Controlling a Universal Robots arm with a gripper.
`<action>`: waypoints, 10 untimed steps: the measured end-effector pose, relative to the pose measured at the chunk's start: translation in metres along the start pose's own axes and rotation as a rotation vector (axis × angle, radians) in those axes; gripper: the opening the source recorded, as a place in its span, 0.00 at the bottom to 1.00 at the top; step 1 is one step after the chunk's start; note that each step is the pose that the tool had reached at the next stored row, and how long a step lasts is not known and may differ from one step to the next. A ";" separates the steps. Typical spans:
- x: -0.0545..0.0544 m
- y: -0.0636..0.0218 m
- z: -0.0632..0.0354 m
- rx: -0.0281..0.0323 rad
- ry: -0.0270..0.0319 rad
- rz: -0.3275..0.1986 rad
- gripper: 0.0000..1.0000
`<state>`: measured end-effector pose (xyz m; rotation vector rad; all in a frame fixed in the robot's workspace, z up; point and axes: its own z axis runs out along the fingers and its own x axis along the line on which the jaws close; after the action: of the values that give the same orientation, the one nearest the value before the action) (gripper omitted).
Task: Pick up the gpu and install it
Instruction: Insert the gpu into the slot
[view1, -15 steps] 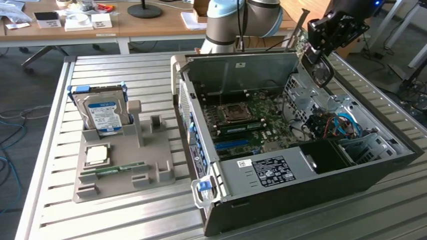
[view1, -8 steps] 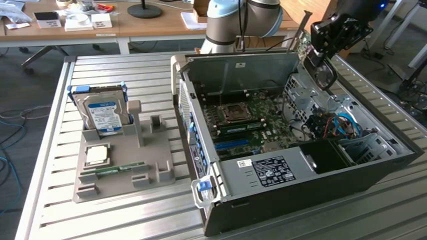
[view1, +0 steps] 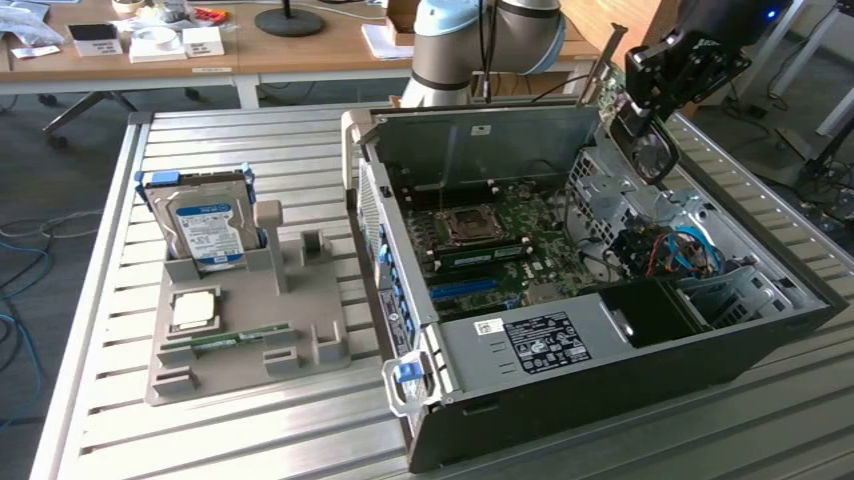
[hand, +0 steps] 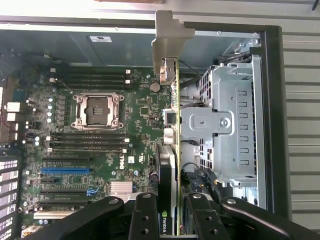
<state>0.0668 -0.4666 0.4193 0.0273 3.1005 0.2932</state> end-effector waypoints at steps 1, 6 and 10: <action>0.000 0.0000 0.0000 0.0000 0.0000 0.000 0.27; 0.000 0.0000 0.0000 0.0000 0.0000 0.000 0.27; 0.000 0.0000 0.0000 0.0000 0.0000 0.000 0.27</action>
<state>0.0668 -0.4666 0.4193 0.0272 3.1006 0.2931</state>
